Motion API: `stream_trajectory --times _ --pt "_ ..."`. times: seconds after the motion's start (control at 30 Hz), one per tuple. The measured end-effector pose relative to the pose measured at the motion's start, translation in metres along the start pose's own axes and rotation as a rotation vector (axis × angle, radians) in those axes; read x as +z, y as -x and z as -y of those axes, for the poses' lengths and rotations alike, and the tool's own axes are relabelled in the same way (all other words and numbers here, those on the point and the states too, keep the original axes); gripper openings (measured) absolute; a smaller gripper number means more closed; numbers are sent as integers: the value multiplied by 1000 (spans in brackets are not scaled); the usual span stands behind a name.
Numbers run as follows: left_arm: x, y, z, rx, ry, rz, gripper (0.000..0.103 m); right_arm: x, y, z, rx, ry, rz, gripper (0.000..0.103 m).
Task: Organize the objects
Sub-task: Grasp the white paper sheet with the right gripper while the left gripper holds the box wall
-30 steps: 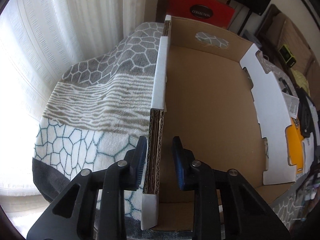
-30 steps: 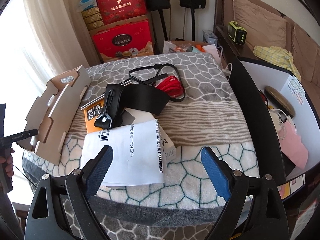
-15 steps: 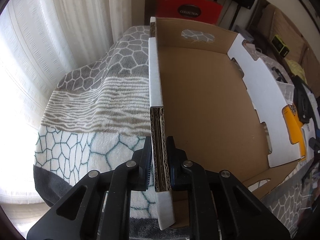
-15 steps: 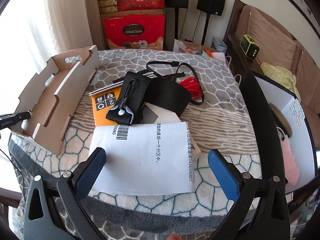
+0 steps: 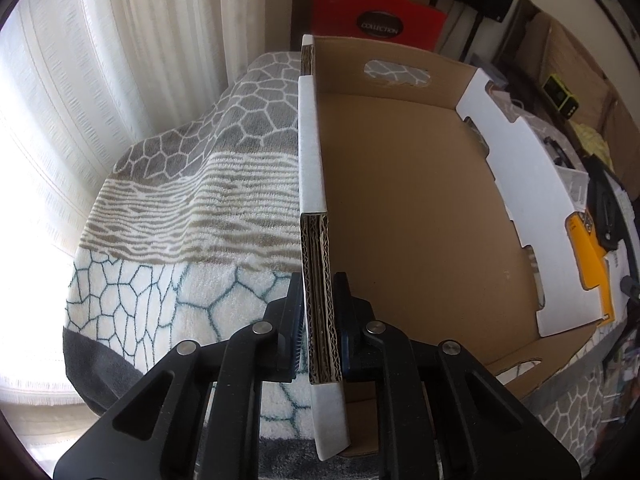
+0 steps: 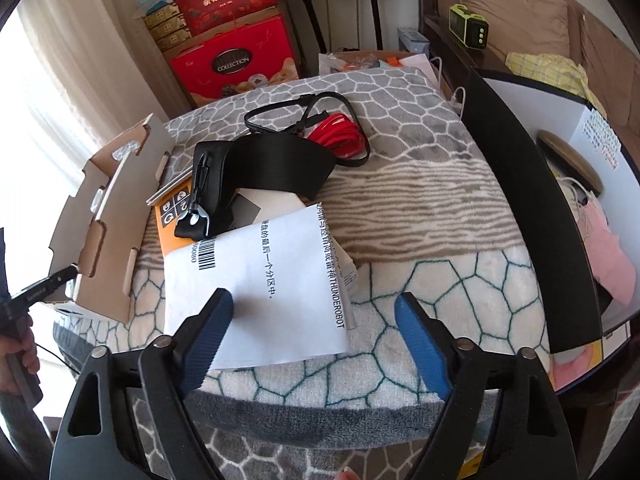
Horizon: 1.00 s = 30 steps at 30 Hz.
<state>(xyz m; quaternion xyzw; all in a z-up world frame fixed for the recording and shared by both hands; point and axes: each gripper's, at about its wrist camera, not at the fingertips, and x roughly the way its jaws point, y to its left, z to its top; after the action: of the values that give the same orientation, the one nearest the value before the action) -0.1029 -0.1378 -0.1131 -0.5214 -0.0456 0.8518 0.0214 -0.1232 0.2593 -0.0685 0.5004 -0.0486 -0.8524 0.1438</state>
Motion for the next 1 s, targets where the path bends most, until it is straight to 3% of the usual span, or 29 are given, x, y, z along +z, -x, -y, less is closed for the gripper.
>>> stream_trajectory --times 0.1,0.3,0.6,0.77,1.0 --pt "1 0 0 4 -2 0 13 -1 4 1 56 -15 -18 52" --pt "1 0 1 8 -5 3 13 -2 16 1 36 3 52 15" --pt "1 0 2 9 -20 5 13 1 34 -9 192 2 110 9" --pt "0 0 3 15 -27 9 13 5 38 -28 201 65 118 7" --pt "-2 4 12 40 -84 31 13 -6 31 -80 163 250 108 7"
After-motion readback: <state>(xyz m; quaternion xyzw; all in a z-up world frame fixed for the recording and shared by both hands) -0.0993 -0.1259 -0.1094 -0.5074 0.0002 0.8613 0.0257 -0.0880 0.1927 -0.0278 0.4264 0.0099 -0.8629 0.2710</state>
